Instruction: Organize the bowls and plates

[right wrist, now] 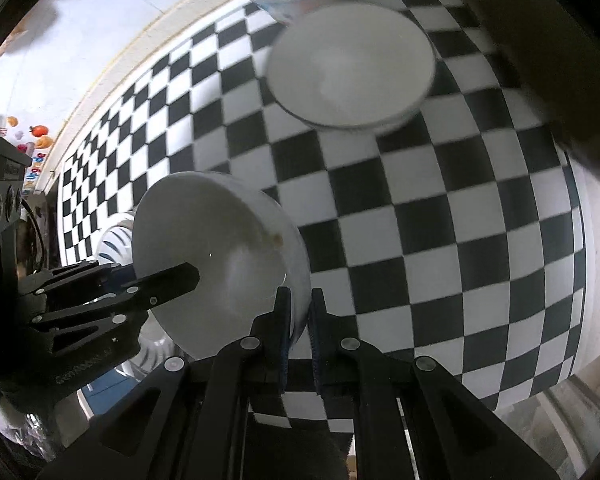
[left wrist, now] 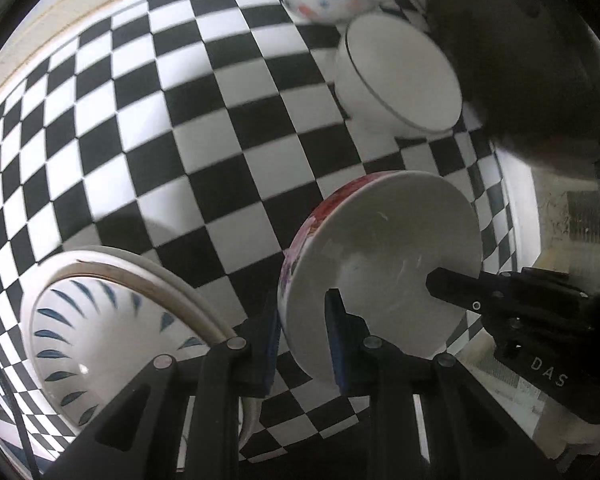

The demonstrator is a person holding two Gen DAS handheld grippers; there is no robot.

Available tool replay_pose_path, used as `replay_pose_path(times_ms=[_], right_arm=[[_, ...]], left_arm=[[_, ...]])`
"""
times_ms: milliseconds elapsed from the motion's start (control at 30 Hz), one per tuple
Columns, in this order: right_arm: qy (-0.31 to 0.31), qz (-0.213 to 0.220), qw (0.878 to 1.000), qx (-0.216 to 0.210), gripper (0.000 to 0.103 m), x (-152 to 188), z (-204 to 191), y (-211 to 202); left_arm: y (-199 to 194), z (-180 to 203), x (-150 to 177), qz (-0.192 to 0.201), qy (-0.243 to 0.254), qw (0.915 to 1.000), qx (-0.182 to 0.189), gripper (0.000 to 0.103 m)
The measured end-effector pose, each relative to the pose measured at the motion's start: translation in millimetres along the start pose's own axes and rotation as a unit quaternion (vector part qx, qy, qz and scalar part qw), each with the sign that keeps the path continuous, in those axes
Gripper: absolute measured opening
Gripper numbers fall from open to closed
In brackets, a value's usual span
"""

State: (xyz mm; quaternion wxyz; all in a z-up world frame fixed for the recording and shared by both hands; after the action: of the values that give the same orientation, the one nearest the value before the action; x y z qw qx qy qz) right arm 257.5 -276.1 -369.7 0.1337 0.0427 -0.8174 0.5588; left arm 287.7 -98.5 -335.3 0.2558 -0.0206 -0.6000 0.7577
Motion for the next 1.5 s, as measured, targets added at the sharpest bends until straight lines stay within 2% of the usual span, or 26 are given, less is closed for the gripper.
replay_pose_path(times_ms=[200, 700, 800, 933, 1033, 1133, 1267, 1400, 1500], right_arm=[[0.014, -0.017, 1.000, 0.004, 0.010, -1.6, 15.2, 17.2], [0.030, -0.036, 0.999, 0.004, 0.011, -9.6, 21.6, 23.3], [0.038, -0.045, 0.998, 0.011, 0.012, -10.7, 24.4, 20.5], [0.046, -0.035, 0.998, 0.012, 0.013, -5.4, 29.2, -0.2], [0.047, 0.000, 0.999, 0.016, 0.015, -3.2, 30.2, -31.1], [0.045, 0.037, 0.998, 0.032, 0.026, -16.6, 29.4, -60.5], [0.042, 0.056, 0.995, 0.074, 0.026, -52.2, 29.9, -80.1], [0.014, 0.046, 0.989, 0.138, 0.026, -98.4, 25.2, -85.7], [-0.003, 0.025, 0.984, 0.176, 0.026, -130.2, 24.5, -81.2]], left_arm=[[22.2, 1.7, -6.5, -0.025, 0.000, 0.9997, -0.002, 0.019], [27.5, -0.1, -9.1, -0.041, -0.006, 0.9990, -0.018, 0.020], [14.7, 0.4, -3.0, -0.028, -0.007, 0.9993, -0.022, 0.020], [-16.0, -1.5, 11.6, 0.004, -0.006, 0.9995, -0.031, 0.020], [-43.6, -1.6, 12.0, 0.037, -0.005, 0.9988, -0.032, 0.020], [-65.0, -1.3, -7.1, 0.066, -0.010, 0.9975, -0.023, 0.026], [-72.4, -1.9, -48.3, 0.070, -0.014, 0.9974, -0.009, 0.027], [-62.0, 0.7, -93.7, 0.052, -0.015, 0.9985, -0.005, 0.027], [-50.1, 10.0, -114.5, 0.033, -0.011, 0.9994, 0.004, 0.027]])
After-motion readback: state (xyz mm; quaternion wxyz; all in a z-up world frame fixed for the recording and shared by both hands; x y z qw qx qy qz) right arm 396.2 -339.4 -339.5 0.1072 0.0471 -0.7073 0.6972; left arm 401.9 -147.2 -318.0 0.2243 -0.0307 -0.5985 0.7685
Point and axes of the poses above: each gripper's, at about its wrist camera, not at the fingertips, and y roughly the way its jaws point, z to its right, x to its underside, the point moved 2 cm from there along y, roughly the way its jaws point, and after that the axes turned 13 degrees about -z, right-handed, at the moved point
